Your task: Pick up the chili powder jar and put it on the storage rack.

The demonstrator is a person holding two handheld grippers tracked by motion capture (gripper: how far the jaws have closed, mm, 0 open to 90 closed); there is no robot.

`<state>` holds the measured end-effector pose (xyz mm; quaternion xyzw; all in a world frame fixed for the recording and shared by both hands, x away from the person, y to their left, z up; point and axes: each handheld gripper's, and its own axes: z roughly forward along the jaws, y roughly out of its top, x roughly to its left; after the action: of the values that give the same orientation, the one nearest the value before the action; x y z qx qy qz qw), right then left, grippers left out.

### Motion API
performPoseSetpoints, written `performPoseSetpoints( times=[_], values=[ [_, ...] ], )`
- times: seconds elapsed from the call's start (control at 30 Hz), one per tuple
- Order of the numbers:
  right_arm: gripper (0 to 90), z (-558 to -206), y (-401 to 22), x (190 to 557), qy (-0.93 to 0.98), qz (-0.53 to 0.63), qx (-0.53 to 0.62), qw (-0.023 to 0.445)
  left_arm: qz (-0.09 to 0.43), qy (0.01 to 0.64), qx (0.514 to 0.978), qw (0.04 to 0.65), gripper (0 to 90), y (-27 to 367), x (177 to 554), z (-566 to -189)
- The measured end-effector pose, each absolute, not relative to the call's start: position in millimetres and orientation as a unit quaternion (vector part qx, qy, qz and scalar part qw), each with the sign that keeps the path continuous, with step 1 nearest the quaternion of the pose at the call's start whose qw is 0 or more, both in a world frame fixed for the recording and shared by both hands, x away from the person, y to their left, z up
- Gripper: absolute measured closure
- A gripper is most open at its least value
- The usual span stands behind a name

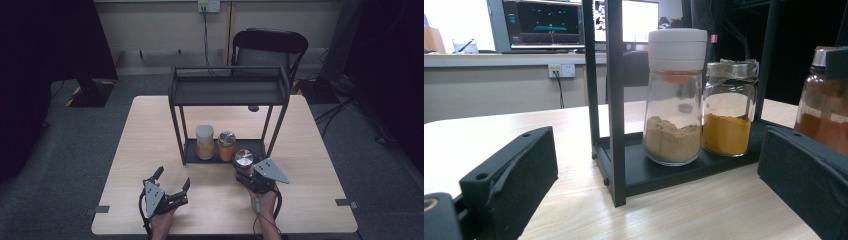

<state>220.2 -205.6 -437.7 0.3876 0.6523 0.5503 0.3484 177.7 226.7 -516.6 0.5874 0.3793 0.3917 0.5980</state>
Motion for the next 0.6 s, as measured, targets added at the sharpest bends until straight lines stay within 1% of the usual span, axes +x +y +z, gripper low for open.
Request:
performPoseSetpoints(
  times=[0.6],
  values=[
    [34.9,-429.6,-210.5,227.6,0.650,0.551,0.391,0.349,0.393,0.380,0.587,0.597,2.1,226.2,177.5,-516.6]
  ],
)
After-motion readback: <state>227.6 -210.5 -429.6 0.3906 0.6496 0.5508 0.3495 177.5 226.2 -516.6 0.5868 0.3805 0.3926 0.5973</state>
